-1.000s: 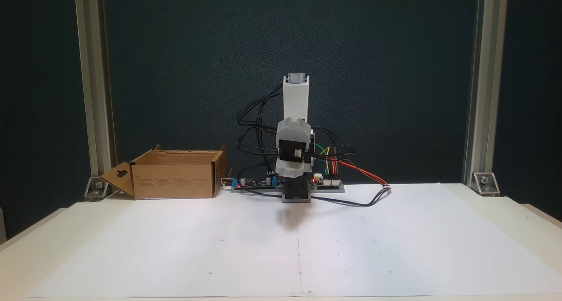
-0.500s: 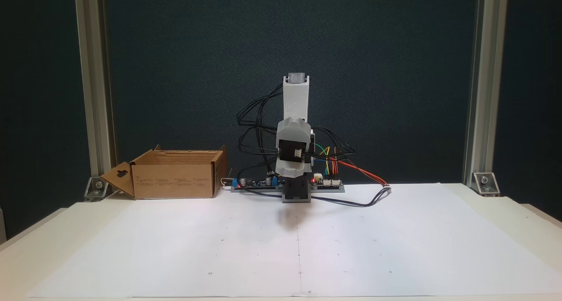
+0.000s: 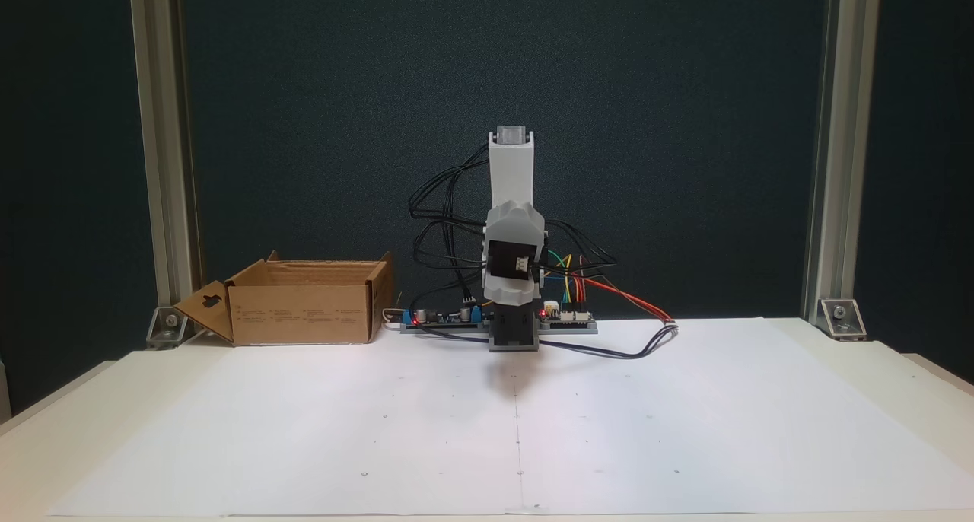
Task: Grasp a green dice and put it in the bin.
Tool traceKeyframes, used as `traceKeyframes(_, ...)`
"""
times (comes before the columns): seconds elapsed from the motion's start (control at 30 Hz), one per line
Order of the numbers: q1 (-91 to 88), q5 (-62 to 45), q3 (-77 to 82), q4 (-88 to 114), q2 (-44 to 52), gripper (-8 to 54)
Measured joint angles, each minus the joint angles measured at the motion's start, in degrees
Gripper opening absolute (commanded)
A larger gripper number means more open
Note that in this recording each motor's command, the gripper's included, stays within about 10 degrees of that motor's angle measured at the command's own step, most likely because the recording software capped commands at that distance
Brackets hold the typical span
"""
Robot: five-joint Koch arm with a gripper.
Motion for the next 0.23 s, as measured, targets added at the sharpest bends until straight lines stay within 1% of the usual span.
traceKeyframes(0.23, -0.4, 0.0, 0.0, -0.4, 0.0, 44.5)
